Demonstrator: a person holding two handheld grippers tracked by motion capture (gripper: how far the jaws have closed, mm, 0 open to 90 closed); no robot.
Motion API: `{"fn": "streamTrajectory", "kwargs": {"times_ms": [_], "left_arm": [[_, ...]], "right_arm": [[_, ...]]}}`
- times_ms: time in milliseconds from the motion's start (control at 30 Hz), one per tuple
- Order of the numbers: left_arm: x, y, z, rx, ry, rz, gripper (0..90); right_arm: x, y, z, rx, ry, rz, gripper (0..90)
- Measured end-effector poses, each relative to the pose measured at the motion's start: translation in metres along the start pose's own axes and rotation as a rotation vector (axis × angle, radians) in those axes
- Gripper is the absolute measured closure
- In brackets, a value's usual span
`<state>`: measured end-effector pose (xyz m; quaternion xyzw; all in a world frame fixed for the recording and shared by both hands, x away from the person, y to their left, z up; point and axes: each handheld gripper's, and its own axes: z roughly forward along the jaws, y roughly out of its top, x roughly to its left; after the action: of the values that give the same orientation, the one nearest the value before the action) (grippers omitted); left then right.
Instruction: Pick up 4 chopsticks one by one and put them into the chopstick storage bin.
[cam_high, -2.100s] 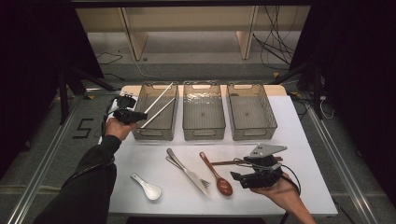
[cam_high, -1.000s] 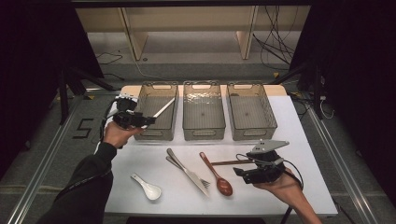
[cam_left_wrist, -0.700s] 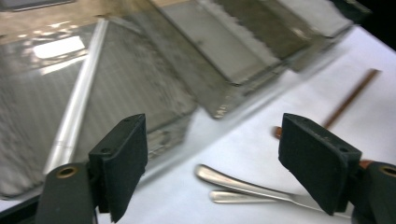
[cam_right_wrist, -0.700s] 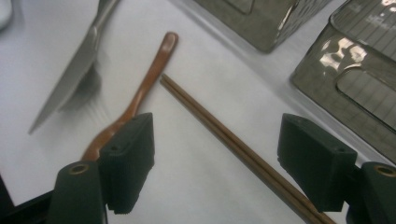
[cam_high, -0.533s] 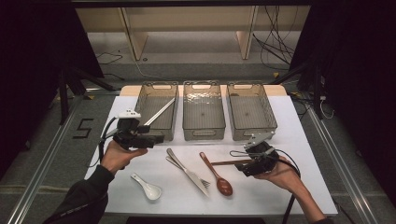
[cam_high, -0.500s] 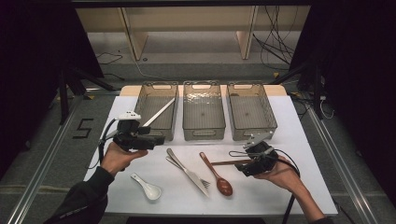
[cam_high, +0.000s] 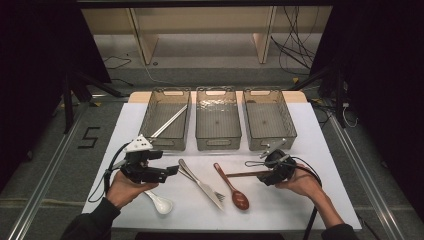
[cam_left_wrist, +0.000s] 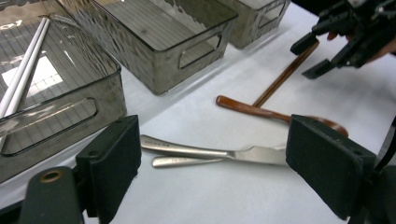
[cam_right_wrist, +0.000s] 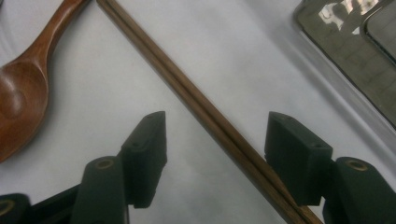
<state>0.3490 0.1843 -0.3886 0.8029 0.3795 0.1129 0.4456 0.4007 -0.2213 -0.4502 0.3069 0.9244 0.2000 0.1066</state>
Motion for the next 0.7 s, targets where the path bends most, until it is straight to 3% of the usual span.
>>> {"fn": "streamTrajectory", "kwargs": {"times_ms": [167, 233, 700], "left_arm": [[-0.0024, -0.0054, 0.0005, -0.01, -0.004, 0.005, 18.2], [-0.0015, -0.0063, 0.0014, -0.014, -0.006, -0.009, 18.1], [-0.0025, -0.0103, 0.0009, -0.017, -0.012, -0.013, 18.1]], "right_arm": [[-0.0025, -0.0028, 0.0043, 0.023, -0.012, -0.007, 44.1], [-0.0033, -0.0043, 0.0054, 0.037, -0.014, 0.0, 45.2], [-0.0053, -0.0081, 0.008, 0.043, -0.042, -0.01, 48.0]]}}
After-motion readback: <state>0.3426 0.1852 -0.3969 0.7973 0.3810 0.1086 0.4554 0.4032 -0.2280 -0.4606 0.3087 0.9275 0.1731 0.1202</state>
